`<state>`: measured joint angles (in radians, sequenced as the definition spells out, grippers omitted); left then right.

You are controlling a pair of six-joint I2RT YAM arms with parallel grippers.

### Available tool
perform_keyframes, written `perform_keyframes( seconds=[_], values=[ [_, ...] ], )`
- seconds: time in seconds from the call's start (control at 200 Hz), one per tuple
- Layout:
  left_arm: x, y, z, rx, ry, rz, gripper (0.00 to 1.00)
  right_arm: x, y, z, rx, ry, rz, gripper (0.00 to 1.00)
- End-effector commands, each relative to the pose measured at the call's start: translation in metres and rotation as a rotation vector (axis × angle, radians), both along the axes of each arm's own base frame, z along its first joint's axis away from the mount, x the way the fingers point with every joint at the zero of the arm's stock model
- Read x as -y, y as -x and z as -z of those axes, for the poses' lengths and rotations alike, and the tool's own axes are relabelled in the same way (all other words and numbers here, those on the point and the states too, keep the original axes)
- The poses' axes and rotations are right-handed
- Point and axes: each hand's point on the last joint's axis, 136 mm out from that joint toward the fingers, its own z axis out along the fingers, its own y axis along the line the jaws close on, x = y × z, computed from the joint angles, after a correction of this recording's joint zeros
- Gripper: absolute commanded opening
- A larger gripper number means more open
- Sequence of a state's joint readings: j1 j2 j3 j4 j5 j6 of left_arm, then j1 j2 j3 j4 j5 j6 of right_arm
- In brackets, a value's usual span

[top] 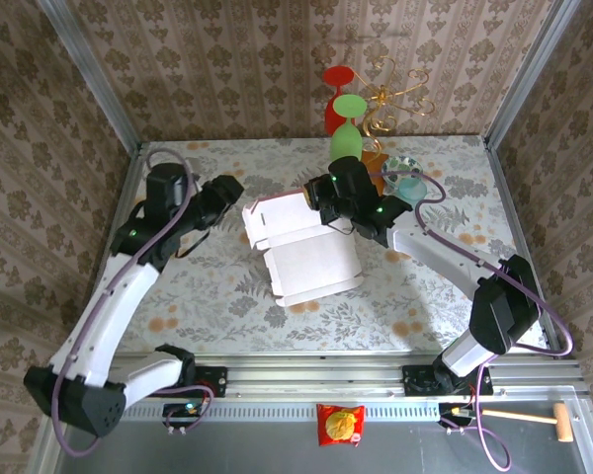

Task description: Fold the paper box

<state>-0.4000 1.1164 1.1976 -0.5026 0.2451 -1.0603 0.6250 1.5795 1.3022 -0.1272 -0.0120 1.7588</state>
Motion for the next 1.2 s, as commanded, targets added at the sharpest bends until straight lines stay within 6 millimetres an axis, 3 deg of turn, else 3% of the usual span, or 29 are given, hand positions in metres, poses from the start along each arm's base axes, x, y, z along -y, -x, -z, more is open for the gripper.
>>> perform_keyframes(
  seconds=[0.0,0.265,0.285,0.41,0.655,0.795,0.95,1.195],
  values=[
    [-0.002,-0.003,0.017,-0.102,-0.05,-0.048,0.45,0.003,-0.005,0.003,0.004,-0.009,0.014,0.0],
    [0.011,-0.015,0.027,-0.146,-0.038,-0.067,0.47,0.007,-0.005,0.005,-0.001,-0.016,0.014,0.0],
    [0.021,-0.009,0.028,-0.152,-0.038,-0.038,0.47,0.007,-0.006,0.005,-0.002,-0.016,0.015,0.0],
    [0.027,-0.008,0.035,-0.182,-0.028,-0.04,0.47,0.007,-0.006,0.006,-0.004,-0.02,0.012,0.0],
    [0.014,-0.003,0.014,-0.164,-0.078,-0.093,0.47,0.007,-0.007,0.011,-0.009,-0.02,0.015,0.0],
    [0.02,-0.004,0.029,-0.208,-0.071,-0.082,0.48,0.007,-0.007,0.011,-0.01,-0.022,0.016,0.0],
    [0.032,-0.016,0.027,-0.186,-0.07,-0.055,0.5,0.008,-0.008,0.013,-0.012,-0.024,0.019,0.0],
    [0.045,-0.02,0.045,-0.226,-0.07,-0.039,0.51,0.01,-0.008,0.014,-0.014,-0.027,0.022,0.0]
  ],
)
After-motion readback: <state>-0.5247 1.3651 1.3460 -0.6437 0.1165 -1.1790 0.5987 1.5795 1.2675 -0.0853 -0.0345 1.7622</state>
